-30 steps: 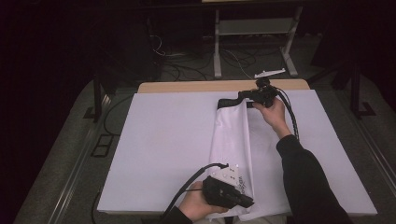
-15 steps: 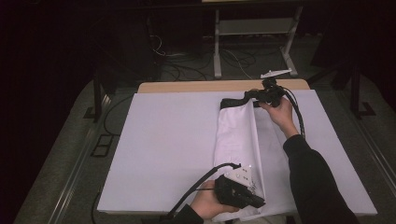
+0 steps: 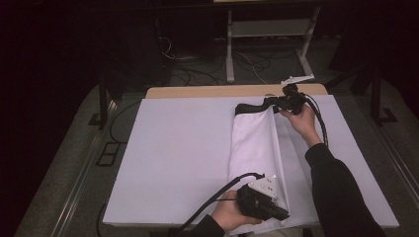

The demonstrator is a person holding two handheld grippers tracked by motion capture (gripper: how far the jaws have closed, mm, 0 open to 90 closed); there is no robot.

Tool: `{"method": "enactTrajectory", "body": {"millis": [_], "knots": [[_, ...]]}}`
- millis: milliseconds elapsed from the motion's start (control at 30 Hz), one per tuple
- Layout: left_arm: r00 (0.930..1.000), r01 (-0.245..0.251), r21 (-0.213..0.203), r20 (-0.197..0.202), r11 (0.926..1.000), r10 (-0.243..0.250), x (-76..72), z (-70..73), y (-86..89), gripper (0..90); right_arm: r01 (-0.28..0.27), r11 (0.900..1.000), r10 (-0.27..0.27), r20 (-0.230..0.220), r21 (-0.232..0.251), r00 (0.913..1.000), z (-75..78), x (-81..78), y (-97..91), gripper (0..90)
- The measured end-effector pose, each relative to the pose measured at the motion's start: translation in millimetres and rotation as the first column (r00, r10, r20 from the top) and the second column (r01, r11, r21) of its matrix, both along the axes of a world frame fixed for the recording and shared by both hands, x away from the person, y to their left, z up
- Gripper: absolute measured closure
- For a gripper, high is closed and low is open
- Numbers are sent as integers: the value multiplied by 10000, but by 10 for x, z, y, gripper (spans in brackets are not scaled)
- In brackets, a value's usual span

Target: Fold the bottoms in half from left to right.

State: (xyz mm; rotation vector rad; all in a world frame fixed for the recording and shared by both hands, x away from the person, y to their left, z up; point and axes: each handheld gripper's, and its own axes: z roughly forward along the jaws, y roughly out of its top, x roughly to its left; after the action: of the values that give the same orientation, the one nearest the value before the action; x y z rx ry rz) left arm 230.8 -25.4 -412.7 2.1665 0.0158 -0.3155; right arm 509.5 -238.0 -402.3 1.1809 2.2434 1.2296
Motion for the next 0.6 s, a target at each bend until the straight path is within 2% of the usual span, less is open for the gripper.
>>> {"method": "enactTrajectory", "body": {"millis": [367,600], "knots": [[9999,130,137,-49,9998,-130,35,-55,-224,874,-34,10000,35,-108,42,9999,-79,10,-116,858],[9997,226,64,-136,9997,-225,62,-98,-342,874,-50,10000,50,-96,-27,9999,-113,21,-203,858]]}}
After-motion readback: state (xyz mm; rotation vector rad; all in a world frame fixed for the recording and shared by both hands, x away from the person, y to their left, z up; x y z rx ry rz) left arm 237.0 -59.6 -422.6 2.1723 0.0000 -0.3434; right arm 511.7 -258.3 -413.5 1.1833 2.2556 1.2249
